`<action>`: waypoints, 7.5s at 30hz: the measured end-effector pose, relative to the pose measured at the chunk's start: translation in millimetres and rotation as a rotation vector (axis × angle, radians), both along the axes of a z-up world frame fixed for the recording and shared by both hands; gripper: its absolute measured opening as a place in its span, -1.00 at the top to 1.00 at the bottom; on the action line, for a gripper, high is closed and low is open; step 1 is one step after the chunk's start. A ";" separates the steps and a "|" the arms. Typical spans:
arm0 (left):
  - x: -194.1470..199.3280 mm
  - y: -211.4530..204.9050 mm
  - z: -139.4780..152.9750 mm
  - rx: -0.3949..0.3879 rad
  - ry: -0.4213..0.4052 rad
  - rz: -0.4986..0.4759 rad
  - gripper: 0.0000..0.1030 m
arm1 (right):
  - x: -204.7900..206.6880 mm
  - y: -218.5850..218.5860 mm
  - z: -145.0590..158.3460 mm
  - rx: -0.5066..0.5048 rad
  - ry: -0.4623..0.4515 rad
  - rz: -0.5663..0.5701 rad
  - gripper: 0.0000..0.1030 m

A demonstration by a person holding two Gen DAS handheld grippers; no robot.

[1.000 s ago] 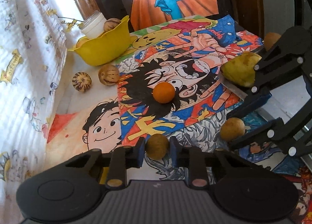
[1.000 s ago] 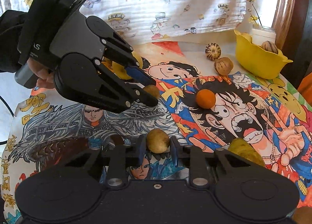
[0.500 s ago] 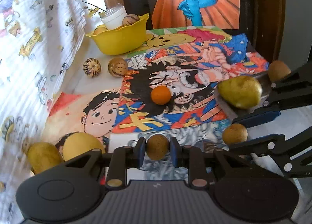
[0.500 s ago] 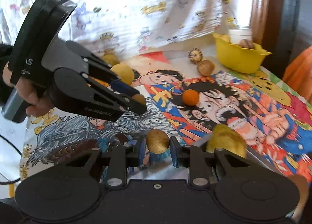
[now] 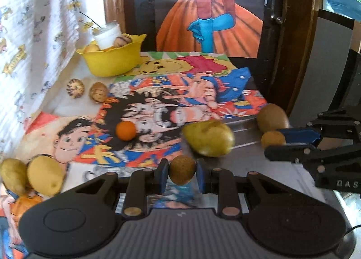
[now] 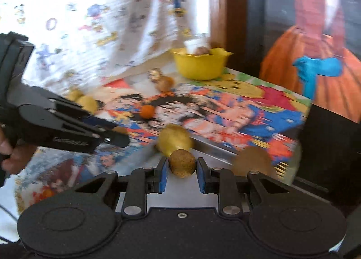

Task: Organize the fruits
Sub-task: 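Carry the small fruit onto the tray with the left tool while the right tool does likewise, then open both tools and withdraw them from the tray, then move the left tool toward the yellow lemon while the right tool approaches the orange, then close the left tool on the small orange while the right tool grasps the brown oval fruit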

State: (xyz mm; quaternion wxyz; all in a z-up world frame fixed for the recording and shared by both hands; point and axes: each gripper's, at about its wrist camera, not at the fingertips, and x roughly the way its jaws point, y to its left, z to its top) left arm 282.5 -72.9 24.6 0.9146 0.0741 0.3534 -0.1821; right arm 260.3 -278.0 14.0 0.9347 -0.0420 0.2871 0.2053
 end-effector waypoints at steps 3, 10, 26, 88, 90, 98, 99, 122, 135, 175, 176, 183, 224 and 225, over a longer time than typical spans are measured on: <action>-3.0 -14.5 -6.9 -0.012 0.019 0.001 0.45 | -2.6 -15.2 -8.1 -0.001 0.009 -0.040 0.45; -1.2 -37.4 -20.0 -0.027 0.045 0.008 0.45 | -1.4 -34.4 -30.3 -0.002 0.040 -0.094 0.45; 7.6 -53.0 -34.2 0.006 0.054 0.023 0.45 | 7.0 -41.0 -46.3 0.012 0.068 -0.120 0.45; -177.9 52.8 4.0 -0.108 -0.044 0.372 -0.99 | -167.7 14.7 -1.4 0.013 0.162 -0.074 -0.99; -184.2 57.7 1.3 -0.106 -0.030 0.386 -0.99 | -169.4 17.3 -2.7 0.015 0.180 -0.073 -0.99; -200.2 69.2 -4.3 -0.057 -0.006 0.413 -0.99 | -171.6 26.6 -6.7 0.004 0.236 -0.059 -0.99; -201.4 70.7 -5.1 -0.054 -0.002 0.417 -0.99 | -171.5 28.0 -6.7 0.002 0.238 -0.059 -0.99; -188.8 121.5 -7.1 -0.068 0.049 0.557 -0.99 | -140.2 65.7 10.7 0.029 0.210 0.046 -0.99; -170.0 140.8 -1.7 -0.060 0.040 0.609 -0.99 | -108.8 81.7 29.5 0.051 0.125 0.112 -0.99; -18.3 167.3 0.3 -0.237 -0.037 0.662 -0.99 | 73.6 121.4 14.5 -0.074 -0.022 0.117 -0.98; -15.9 168.0 -2.1 -0.246 -0.033 0.666 -0.99 | 76.7 121.9 12.6 -0.078 -0.019 0.117 -0.98; -0.6 170.6 -14.3 -0.263 -0.013 0.682 -0.99 | 93.6 124.3 2.5 -0.084 0.001 0.121 -0.98; 63.2 113.5 -0.7 -0.142 -0.167 0.242 -0.99 | 277.0 121.9 48.3 -0.001 0.198 0.319 -0.83; 66.7 109.3 -4.4 -0.138 -0.164 0.221 -0.99 | 286.4 125.8 44.1 0.011 0.227 0.324 -0.82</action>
